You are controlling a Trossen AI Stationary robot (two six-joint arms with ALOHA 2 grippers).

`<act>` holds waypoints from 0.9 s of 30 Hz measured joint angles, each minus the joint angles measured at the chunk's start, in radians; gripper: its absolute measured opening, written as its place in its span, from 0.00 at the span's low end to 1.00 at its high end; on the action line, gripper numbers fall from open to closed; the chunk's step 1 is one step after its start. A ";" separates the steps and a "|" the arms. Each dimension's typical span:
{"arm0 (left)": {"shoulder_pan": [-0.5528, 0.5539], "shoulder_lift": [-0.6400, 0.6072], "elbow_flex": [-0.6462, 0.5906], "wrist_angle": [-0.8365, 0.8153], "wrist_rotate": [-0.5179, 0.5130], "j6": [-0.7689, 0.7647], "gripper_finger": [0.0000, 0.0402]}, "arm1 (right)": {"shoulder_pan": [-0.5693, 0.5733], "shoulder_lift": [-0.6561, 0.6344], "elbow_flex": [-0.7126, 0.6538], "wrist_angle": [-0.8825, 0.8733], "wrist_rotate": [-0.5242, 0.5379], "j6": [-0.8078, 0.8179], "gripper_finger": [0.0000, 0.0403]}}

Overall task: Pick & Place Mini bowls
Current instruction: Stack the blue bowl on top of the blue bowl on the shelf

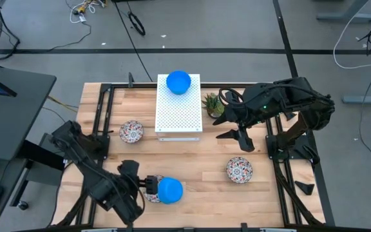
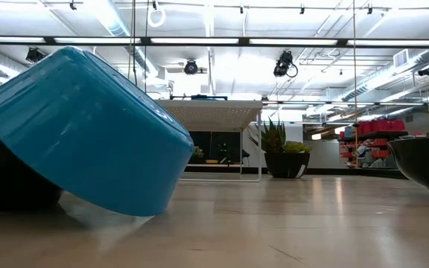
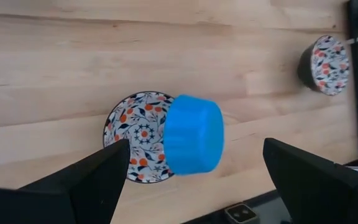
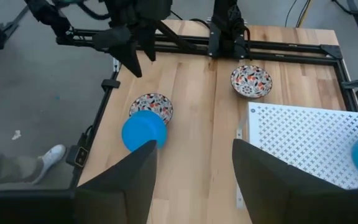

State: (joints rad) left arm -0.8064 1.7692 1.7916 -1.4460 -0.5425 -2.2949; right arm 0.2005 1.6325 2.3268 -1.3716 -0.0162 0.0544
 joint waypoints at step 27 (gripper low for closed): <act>0.046 0.018 -0.530 0.795 -0.021 0.003 0.93 | 0.000 0.000 0.000 -0.028 0.000 -0.007 0.53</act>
State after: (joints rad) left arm -0.7602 1.7874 1.2616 -0.6507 -0.5630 -2.2916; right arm 0.2005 1.6329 2.3264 -1.3991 -0.0158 0.0476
